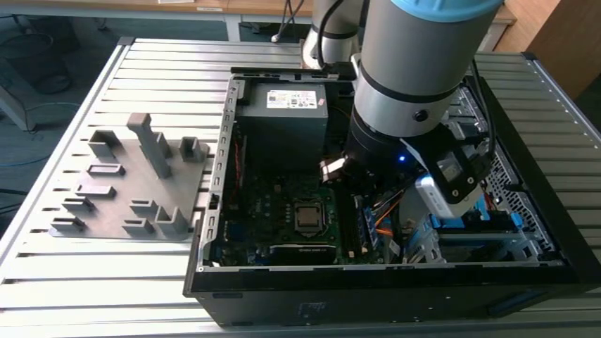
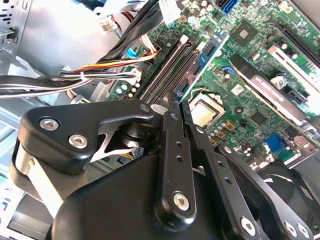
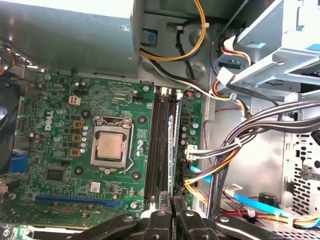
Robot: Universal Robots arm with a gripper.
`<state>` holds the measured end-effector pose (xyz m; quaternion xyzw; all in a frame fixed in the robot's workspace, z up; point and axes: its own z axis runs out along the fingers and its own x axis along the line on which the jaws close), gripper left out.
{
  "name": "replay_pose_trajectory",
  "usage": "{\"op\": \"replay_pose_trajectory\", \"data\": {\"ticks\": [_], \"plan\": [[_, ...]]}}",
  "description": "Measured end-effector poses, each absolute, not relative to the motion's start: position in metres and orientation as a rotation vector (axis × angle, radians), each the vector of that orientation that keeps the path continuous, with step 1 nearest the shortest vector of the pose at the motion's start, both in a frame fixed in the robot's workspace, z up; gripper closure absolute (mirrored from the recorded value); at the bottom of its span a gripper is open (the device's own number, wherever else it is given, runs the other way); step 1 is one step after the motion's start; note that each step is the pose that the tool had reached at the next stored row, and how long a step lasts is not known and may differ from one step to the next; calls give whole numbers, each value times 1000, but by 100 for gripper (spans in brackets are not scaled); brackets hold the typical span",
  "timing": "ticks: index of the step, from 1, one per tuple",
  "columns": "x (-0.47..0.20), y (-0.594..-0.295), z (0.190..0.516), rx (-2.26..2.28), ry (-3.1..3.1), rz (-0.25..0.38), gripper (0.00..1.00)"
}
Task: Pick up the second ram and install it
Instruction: 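Insert the second ram into the second slot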
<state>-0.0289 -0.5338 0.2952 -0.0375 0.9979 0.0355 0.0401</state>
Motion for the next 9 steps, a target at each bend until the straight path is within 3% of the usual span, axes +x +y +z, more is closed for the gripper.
{"op": "replay_pose_trajectory", "data": {"ticks": [9], "plan": [[-29, -534, 295, -43, 3062, 103, 86]]}}
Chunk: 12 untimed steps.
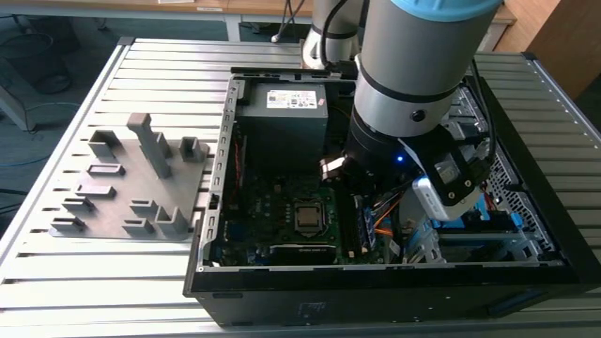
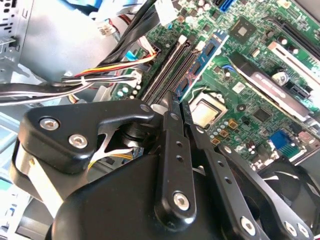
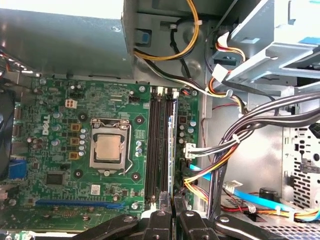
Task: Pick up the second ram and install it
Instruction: 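Insert the second ram into the second slot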
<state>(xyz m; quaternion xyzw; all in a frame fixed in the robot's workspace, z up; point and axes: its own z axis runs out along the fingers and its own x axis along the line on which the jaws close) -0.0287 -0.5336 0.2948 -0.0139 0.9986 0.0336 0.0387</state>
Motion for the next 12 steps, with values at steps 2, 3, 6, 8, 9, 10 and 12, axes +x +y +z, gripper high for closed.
{"op": "replay_pose_trajectory", "data": {"ticks": [2, 3, 6, 8, 9, 10, 12], "plan": [[-29, -534, 295, -22, 3077, 98, 86], [-29, -534, 295, -17, 3088, 92, 86], [-29, -533, 295, -12, 3112, 48, 86], [-28, -532, 294, -7, 3113, 35, 86], [-28, -531, 294, -4, 3113, 35, 86], [-28, -530, 293, 0, 3113, 35, 86], [-28, -530, 293, 3, 3113, 36, 86]]}}
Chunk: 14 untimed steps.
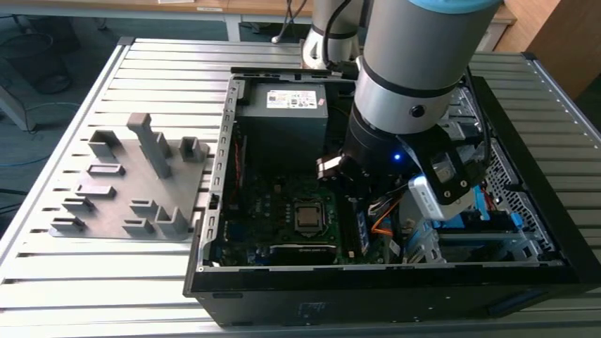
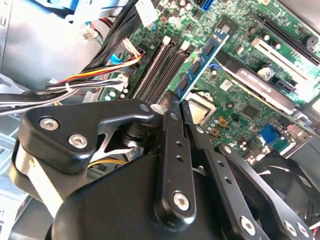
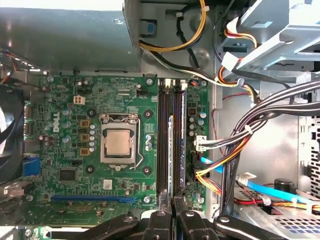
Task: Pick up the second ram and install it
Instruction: 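Insert the second ram into the second slot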
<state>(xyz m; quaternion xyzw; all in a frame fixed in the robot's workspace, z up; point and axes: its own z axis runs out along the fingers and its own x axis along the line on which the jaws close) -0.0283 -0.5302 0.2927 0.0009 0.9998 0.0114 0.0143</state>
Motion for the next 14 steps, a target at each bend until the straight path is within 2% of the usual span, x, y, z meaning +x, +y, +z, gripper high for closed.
{"op": "replay_pose_trajectory", "data": {"ticks": [14], "plan": [[-28, -530, 292, 3, 3113, 36, 86]]}}
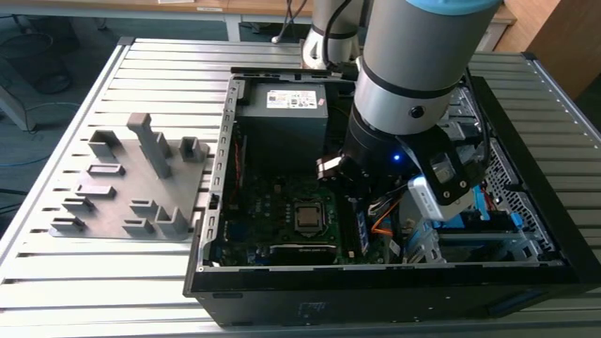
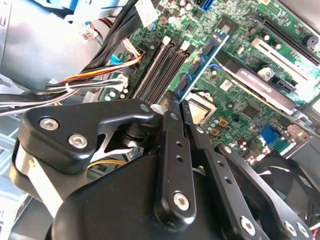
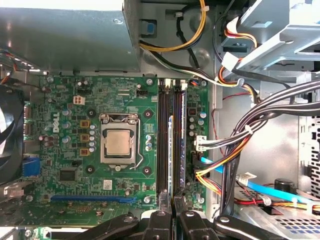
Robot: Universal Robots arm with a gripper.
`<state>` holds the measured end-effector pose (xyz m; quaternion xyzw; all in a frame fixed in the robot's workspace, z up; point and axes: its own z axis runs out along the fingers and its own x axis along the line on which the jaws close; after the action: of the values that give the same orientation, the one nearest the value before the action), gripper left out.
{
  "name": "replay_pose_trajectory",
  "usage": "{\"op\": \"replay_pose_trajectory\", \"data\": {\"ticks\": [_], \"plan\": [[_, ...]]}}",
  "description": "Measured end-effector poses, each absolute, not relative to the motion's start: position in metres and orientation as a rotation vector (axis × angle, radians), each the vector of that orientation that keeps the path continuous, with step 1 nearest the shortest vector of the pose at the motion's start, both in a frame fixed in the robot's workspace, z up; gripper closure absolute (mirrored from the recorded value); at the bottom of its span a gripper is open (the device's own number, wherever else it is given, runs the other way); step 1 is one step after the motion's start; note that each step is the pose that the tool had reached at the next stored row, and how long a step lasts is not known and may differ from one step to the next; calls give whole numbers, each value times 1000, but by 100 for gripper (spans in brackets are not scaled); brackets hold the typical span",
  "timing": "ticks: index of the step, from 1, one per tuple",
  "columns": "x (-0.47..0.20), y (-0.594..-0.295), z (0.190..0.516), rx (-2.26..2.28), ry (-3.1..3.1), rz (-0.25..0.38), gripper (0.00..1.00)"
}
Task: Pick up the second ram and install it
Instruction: 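Insert the second ram into the second slot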
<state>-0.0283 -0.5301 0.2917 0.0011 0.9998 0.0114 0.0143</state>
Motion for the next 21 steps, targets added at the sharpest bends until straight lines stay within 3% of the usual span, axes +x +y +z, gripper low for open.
{"op": "replay_pose_trajectory", "data": {"ticks": [21], "plan": [[-28, -528, 276, 3, 3113, 35, 86]]}}
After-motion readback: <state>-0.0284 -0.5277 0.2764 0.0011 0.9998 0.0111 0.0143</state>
